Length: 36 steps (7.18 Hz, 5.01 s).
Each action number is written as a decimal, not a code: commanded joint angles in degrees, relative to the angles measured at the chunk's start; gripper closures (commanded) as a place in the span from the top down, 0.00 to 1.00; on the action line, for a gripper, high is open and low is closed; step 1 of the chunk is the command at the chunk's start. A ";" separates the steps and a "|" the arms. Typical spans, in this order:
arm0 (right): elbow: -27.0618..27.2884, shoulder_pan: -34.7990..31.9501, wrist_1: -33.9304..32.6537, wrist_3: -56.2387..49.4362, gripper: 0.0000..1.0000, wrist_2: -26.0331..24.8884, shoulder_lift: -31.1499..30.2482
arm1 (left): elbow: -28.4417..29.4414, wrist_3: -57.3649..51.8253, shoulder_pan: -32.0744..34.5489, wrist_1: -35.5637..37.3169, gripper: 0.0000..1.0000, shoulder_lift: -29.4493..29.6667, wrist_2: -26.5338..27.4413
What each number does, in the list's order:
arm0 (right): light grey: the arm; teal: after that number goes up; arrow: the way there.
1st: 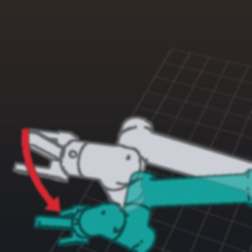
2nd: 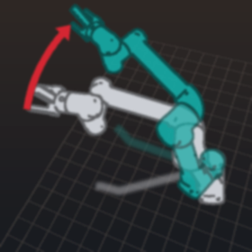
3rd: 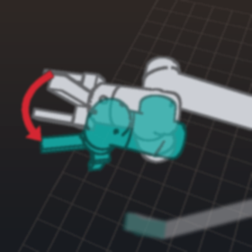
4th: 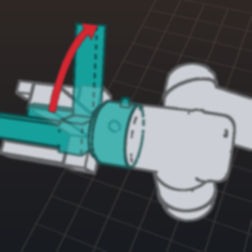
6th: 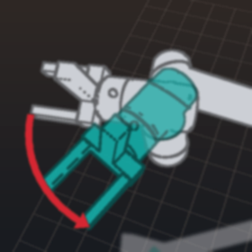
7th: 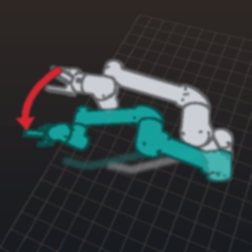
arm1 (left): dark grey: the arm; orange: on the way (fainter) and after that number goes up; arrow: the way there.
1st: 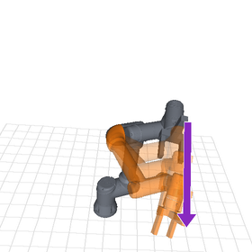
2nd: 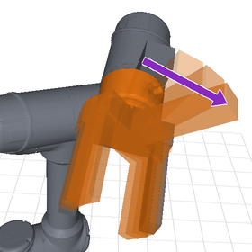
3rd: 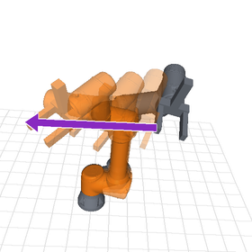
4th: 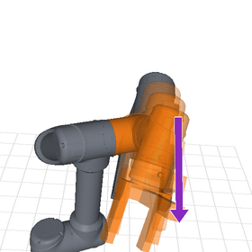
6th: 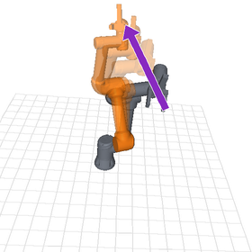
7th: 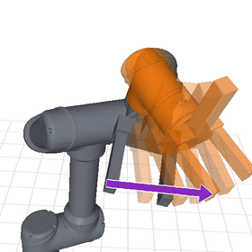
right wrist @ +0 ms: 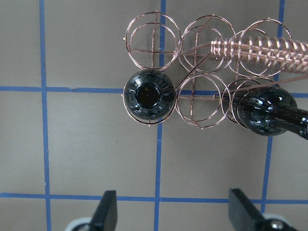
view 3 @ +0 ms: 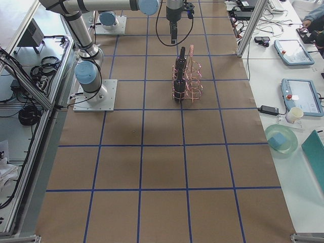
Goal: Place wine into wine basket
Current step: 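Lower the left gripper onto the neck of the lying bottle, then close the left gripper on the bottle neck and tilt it upright, then carry the upright bottle with the left gripper toward the table center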
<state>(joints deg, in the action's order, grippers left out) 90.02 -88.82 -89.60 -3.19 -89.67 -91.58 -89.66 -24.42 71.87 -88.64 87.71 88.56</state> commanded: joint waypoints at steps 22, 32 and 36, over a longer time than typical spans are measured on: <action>0.33 0.23 -0.05 -1.12 0.84 -0.15 -0.18 | 8.62 -12.76 -13.68 8.22 0.31 23.29 0.13; 0.33 0.14 -0.05 -0.95 0.84 0.11 -0.09 | 8.10 7.14 1.91 1.63 0.00 16.09 2.59; 0.33 0.31 -0.04 -1.12 0.84 0.11 -0.18 | 2.57 19.73 18.36 1.71 0.00 11.18 0.30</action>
<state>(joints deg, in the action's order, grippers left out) 90.35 -88.66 -89.42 -4.13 -89.65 -91.77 -85.37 -8.12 85.27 -86.99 100.63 89.55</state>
